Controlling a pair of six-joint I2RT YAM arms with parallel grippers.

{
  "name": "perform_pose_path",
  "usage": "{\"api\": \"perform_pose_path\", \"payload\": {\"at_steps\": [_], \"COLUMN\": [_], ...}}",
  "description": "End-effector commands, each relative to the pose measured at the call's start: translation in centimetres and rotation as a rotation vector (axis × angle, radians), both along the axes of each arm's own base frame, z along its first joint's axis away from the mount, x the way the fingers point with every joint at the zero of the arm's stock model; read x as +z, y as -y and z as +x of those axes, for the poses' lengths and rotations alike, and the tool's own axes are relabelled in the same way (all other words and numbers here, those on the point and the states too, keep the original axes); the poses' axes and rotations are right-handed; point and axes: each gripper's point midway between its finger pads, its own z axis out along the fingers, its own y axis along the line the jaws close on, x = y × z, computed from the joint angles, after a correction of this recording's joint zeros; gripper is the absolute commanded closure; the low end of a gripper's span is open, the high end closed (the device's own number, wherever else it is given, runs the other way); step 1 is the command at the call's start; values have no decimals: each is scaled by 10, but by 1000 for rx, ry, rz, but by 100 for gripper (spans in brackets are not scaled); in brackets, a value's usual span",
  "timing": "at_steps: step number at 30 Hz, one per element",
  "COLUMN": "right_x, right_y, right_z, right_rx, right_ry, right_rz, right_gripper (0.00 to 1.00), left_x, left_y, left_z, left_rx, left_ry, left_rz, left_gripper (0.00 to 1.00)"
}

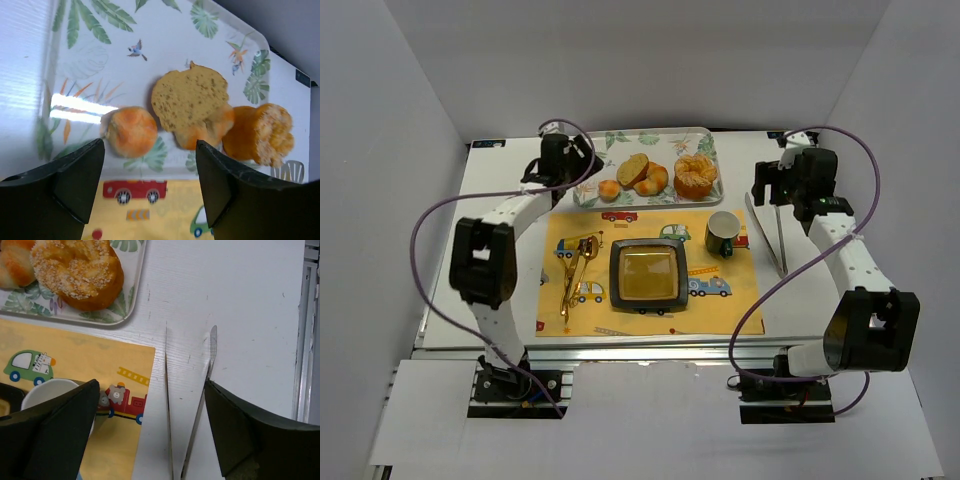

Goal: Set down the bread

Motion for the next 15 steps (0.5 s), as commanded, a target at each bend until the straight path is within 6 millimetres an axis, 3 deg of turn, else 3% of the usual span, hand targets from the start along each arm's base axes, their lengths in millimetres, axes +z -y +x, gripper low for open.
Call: {"api": "perform_pose_path", "payload": {"at_steps": [1, 2, 3, 4, 7, 8, 9, 10, 12, 14, 15], "right_x": [-8, -9, -16, -20, -42, -51, -63, -73, -97, -109, -114], "right_y": [18, 28, 19, 22, 28, 29, 31, 39, 50, 58, 62], "right_z": [-5, -6, -13, -14, -19, -25, -26, -27, -32, -33, -31], "right_rx": [-23, 17, 144, 160, 199, 221, 231, 216, 180, 139, 111], "right_ry": [-16, -13, -39, -55, -153, -191, -219, -244, -317, -346, -350], "right_rz": [12, -17, 16, 15, 4, 9, 0, -38, -78, -100, -111], "right_gripper": [18, 31, 98, 100, 100, 87, 63, 28, 11, 11, 11], "left_x": [81, 83, 84, 82, 78, 77, 75, 75, 66, 58, 57], "left_y": [-26, -32, -42, -48, -65, -69, -67, -73, -78, -92, -96], "left_z": [-29, -48, -66, -75, -114, -122, -132, -148, -165, -185, -191], "left_rx": [31, 32, 32, 36, 50, 54, 29, 33, 46, 110, 127], "left_ry": [167, 172, 178, 175, 177, 179, 175, 179, 148, 136, 137], "left_rz": [54, 59, 56, 55, 51, 53, 45, 51, 63, 83, 83], "left_gripper": [21, 42, 85, 100, 100, 100, 100, 74, 42, 27, 25]}}
